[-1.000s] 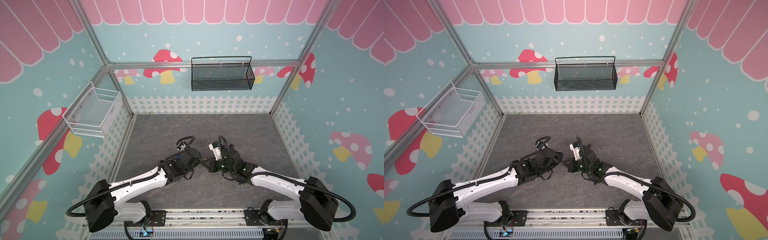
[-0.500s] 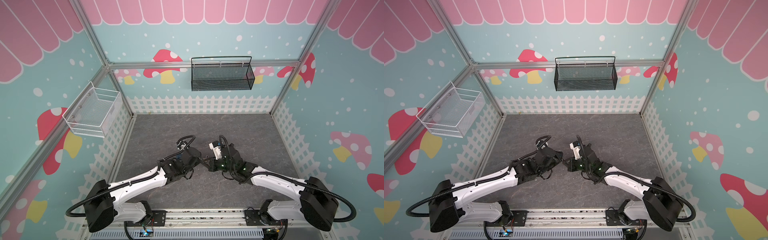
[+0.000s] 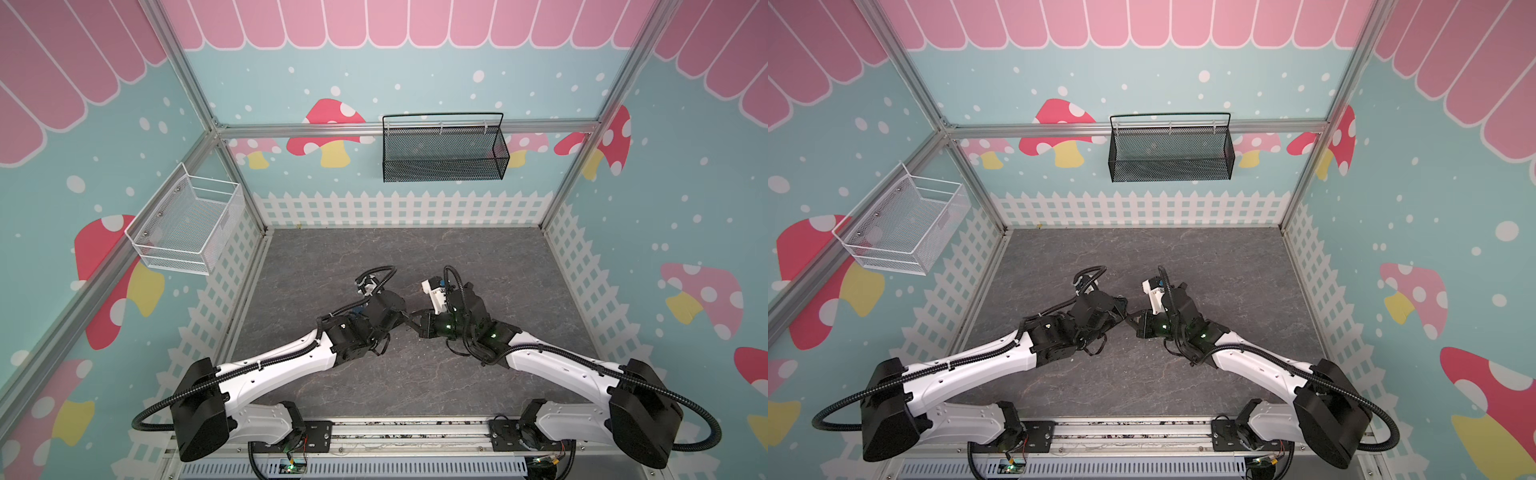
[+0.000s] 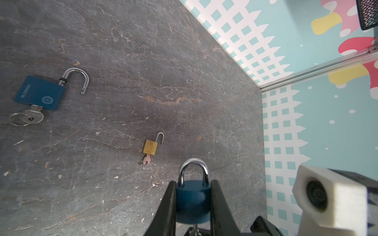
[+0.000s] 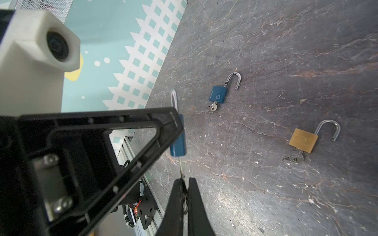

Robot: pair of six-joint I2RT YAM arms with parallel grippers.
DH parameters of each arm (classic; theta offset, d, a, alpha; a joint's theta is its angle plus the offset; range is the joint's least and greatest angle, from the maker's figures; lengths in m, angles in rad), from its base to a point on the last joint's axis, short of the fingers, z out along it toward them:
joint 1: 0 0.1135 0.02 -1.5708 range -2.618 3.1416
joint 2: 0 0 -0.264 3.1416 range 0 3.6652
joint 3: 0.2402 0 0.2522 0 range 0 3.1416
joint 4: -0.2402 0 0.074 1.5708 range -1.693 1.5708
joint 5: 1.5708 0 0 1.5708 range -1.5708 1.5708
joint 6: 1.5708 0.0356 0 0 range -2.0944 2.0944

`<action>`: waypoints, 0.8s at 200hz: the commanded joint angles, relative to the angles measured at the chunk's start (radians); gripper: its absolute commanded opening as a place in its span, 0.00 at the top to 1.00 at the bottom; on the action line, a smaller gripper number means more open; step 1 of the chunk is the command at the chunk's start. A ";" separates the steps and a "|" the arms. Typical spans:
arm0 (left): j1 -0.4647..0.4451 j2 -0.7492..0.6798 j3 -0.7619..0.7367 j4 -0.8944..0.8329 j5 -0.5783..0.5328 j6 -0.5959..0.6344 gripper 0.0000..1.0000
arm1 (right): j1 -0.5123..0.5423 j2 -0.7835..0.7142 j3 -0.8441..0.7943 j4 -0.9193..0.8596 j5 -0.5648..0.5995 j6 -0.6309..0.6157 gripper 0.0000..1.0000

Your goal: Unlock with the key

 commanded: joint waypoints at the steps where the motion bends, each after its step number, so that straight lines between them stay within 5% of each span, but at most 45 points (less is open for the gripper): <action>1: -0.015 -0.004 0.001 -0.071 0.011 0.013 1.00 | -0.008 -0.048 0.028 0.113 0.016 0.052 1.00; 93: -0.035 -0.015 0.024 -0.065 0.018 0.013 1.00 | -0.010 -0.016 0.019 0.163 -0.010 0.126 1.00; 160: -0.050 -0.001 0.046 -0.088 0.080 0.033 1.00 | -0.011 -0.025 0.080 0.067 0.094 0.052 1.00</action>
